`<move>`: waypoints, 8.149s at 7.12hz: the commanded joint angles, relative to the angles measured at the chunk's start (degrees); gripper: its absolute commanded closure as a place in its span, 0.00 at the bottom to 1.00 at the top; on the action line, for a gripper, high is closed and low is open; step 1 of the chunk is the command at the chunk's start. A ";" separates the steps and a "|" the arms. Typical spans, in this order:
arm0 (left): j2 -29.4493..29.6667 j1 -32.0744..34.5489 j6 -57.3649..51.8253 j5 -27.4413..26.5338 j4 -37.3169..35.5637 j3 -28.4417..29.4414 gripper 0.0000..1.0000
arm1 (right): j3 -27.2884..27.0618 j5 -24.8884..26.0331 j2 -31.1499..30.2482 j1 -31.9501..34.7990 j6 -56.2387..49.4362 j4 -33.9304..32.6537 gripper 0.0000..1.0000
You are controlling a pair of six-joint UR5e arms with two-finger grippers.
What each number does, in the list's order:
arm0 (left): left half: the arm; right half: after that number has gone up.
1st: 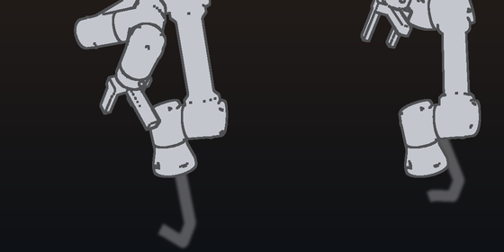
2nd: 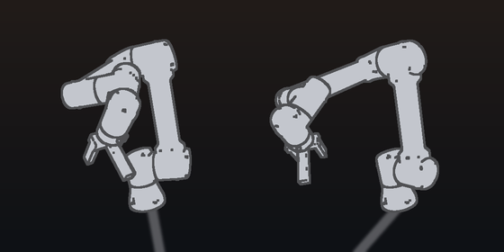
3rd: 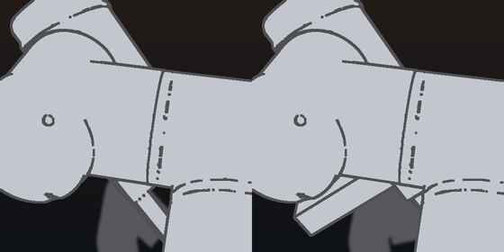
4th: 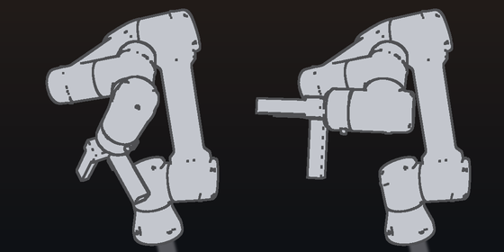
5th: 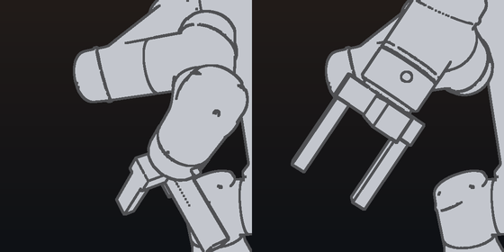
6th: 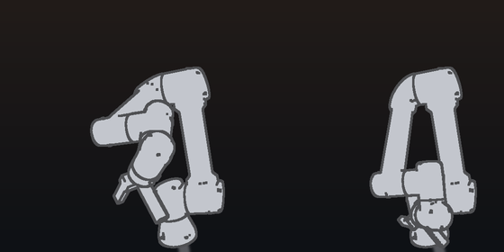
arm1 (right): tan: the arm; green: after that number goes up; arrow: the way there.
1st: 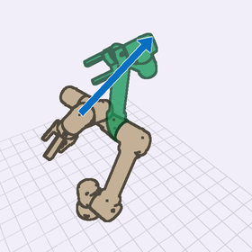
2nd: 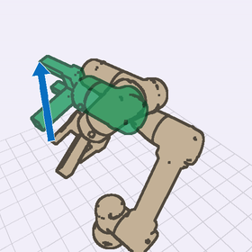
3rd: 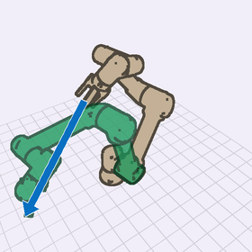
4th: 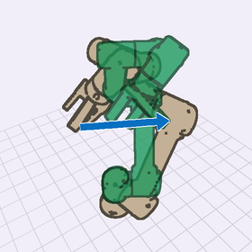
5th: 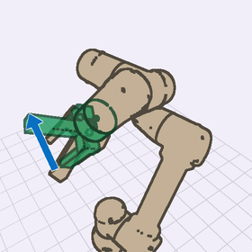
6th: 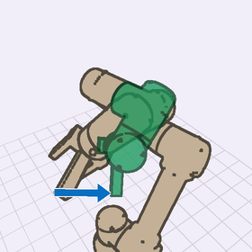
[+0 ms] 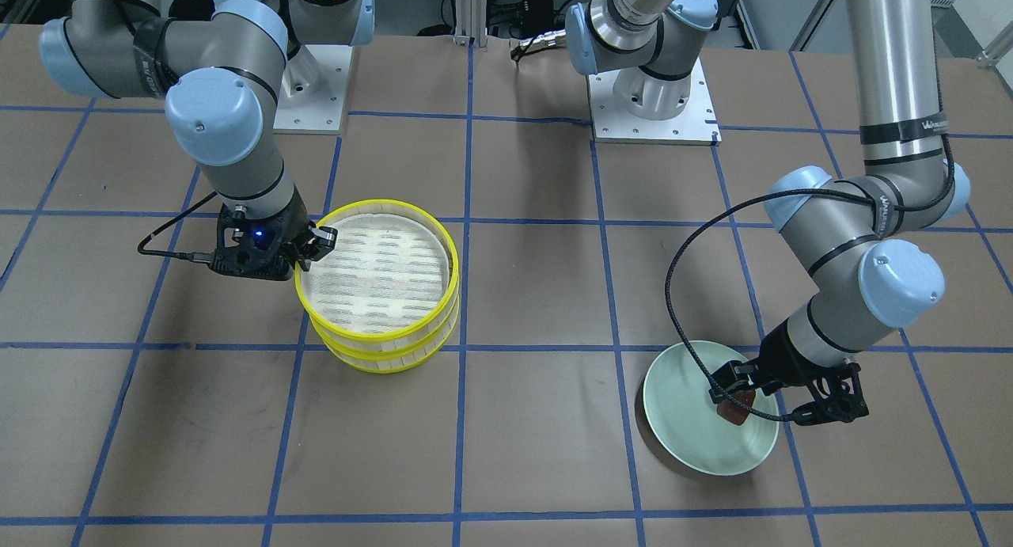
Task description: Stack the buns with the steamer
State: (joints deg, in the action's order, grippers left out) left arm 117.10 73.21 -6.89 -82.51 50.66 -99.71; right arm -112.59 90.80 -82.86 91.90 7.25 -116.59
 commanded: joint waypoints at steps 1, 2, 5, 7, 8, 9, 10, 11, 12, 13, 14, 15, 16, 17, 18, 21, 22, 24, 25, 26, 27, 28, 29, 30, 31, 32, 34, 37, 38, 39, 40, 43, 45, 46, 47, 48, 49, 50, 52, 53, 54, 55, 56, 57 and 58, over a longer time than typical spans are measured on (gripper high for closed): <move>1.11 0.00 -0.06 -0.02 -0.21 0.04 0.11 | 0.18 0.17 0.85 0.65 1.10 -0.04 1.00; 1.46 0.00 0.47 0.07 -0.30 0.04 0.23 | 0.35 0.52 0.95 0.65 1.10 -1.52 1.00; 1.55 0.00 0.38 -0.02 -0.39 0.04 0.71 | 0.53 1.22 0.95 0.65 0.84 -2.50 1.00; 1.55 0.00 0.38 0.07 -0.39 0.04 0.77 | 0.53 1.49 1.03 0.65 0.57 -2.32 1.00; 1.38 0.43 0.47 -0.11 -0.30 0.04 0.89 | 0.44 1.49 1.12 0.65 0.48 -2.24 1.00; -0.28 1.39 0.73 -0.37 0.22 0.13 0.91 | 0.44 1.58 1.56 0.65 0.48 -2.06 1.00; -1.69 3.14 1.08 -3.07 1.01 0.65 0.91 | 0.44 1.58 1.56 0.65 0.48 -1.89 1.00; -3.53 4.99 1.35 -5.45 4.58 1.88 0.91 | 0.44 2.10 1.56 0.56 0.48 -1.71 1.00; -5.55 5.44 3.09 -5.47 8.01 2.85 0.91 | 0.44 3.50 1.56 0.65 0.48 -1.62 1.00; -6.44 5.53 3.28 -5.47 8.31 2.77 0.91 | 0.35 3.51 1.48 0.65 0.48 -1.62 1.00; -6.79 5.54 3.28 -5.47 8.75 2.77 0.91 | 0.44 3.42 1.56 0.65 0.48 -1.62 1.00; -7.58 5.54 3.28 -5.38 9.36 2.85 0.91 | 0.35 3.51 1.56 0.65 0.48 -1.62 0.88; -8.72 5.62 3.28 -5.38 10.76 2.86 0.91 | 0.44 3.42 1.91 0.65 0.57 -1.62 0.39; -9.60 5.62 3.28 -5.38 11.56 2.86 0.91 | 0.61 3.42 2.96 0.65 0.83 -1.71 0.01; -9.70 5.19 3.11 -5.47 11.56 2.86 0.91 | 1.05 3.42 3.06 0.65 0.75 -1.62 0.01; -12.32 6.32 6.94 -4.69 14.71 2.86 0.91 | 7.18 2.55 1.83 0.56 1.27 -1.36 0.00; -13.99 9.89 9.76 -5.20 15.60 2.86 0.91 | 9.47 0.80 -1.13 0.56 1.36 -0.23 0.00; -16.02 18.33 18.79 -5.12 17.01 3.20 0.91 | 16.30 -1.06 -7.89 0.38 2.24 15.18 0.00; -15.85 22.89 22.76 -4.51 17.01 3.12 0.91 | 20.35 -0.80 -9.15 0.30 2.15 17.43 0.00; -15.59 27.90 28.10 -4.50 16.23 3.21 0.91 | 24.48 -0.97 -9.25 0.21 1.80 21.89 0.00; -15.07 31.95 33.46 -4.33 15.96 3.12 0.91 | 28.09 -0.71 -9.25 0.04 1.80 28.11 0.00; -14.71 36.25 39.00 -0.41 15.70 3.21 0.91 | 29.08 -0.80 -9.25 0.03 2.15 29.04 0.00; -15.06 39.69 42.97 0.67 11.08 3.55 0.90 | 29.01 -0.80 -9.25 0.03 1.72 29.40 0.00; -14.10 41.20 47.10 1.03 9.82 3.47 0.89 | 28.66 -0.45 -9.25 0.03 -0.29 29.58 0.00; -12.35 42.00 47.84 1.03 8.85 3.30 0.85 | 27.70 -0.97 -9.25 0.21 -3.96 28.88 0.00; -11.20 43.58 50.19 1.47 7.45 3.29 0.49 | 26.99 -0.71 -9.25 0.21 -4.44 28.70 0.00; -10.14 44.21 51.27 1.56 6.56 3.29 0.01 | 26.98 -0.53 -9.34 0.30 -4.53 28.35 0.00; -10.23 44.21 50.48 1.56 6.64 3.21 0.00 | 26.98 -0.53 -9.34 0.21 -4.62 28.35 0.00; -10.57 44.03 50.13 1.30 6.56 3.21 0.00 | 26.98 -0.62 -9.34 0.21 -4.62 28.35 0.00; -12.32 42.81 47.95 0.69 6.55 3.29 0.00 | 26.98 -0.62 -9.34 0.21 -4.70 28.35 0.00; -13.90 39.67 43.06 0.59 7.77 3.47 0.00 | 26.98 -0.62 -9.34 0.21 -4.62 28.35 0.00; -20.22 27.20 22.61 -2.02 17.76 4.52 0.00 | 26.98 -0.53 -9.34 0.21 -4.53 28.44 0.00; -23.66 16.22 8.86 -4.77 34.85 13.87 0.00 | 26.98 -0.45 -9.34 0.21 -4.44 28.44 0.00; -24.80 13.21 8.73 -4.77 41.90 18.37 0.00 | 26.98 -0.44 -9.34 0.21 -4.44 28.44 0.00; -26.90 13.62 8.82 -5.29 44.32 18.67 0.00 | 26.98 -0.53 -9.34 0.21 -4.44 28.44 0.00; -27.36 13.79 8.82 -6.08 44.17 17.98 0.00 | 26.98 -0.53 -9.34 0.21 -4.53 28.44 0.00; -27.45 13.88 9.43 -6.61 42.87 16.75 0.00 | 26.98 -0.53 -9.34 0.30 -4.53 28.44 0.00; -27.10 13.80 9.44 -6.96 40.59 15.70 0.00 | 26.98 -0.62 -9.34 0.21 -4.53 28.44 0.00; -25.87 13.80 9.44 -6.87 34.03 12.45 0.00 | 26.90 -0.62 -9.34 0.21 -4.53 28.44 0.00; -26.22 13.80 9.44 -7.57 33.98 12.26 0.00 | 26.90 -0.71 -9.34 0.21 -4.44 28.35 0.00; -26.74 13.80 9.44 -9.23 34.76 12.09 0.00 | 26.90 -0.71 -9.34 0.21 -4.35 28.44 0.00; -26.92 13.97 9.87 -9.16 35.03 11.04 0.00 | 26.90 -0.71 -9.34 0.21 -4.35 28.44 0.00; -27.45 14.15 11.79 -8.73 36.16 9.29 0.00 | 26.90 -0.71 -9.34 0.21 -4.26 28.44 0.00; -27.89 14.32 11.98 -8.98 36.09 9.36 0.00 | 26.90 -0.71 -9.34 0.21 -4.26 28.44 0.00; -28.07 14.32 11.98 -8.99 36.00 9.45 0.00 | 26.90 -0.71 -9.34 0.21 -4.18 28.44 0.00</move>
State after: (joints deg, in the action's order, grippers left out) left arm 89.38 87.46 4.82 -91.43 86.62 -90.13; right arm -85.69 90.09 -92.20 92.11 3.00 -88.15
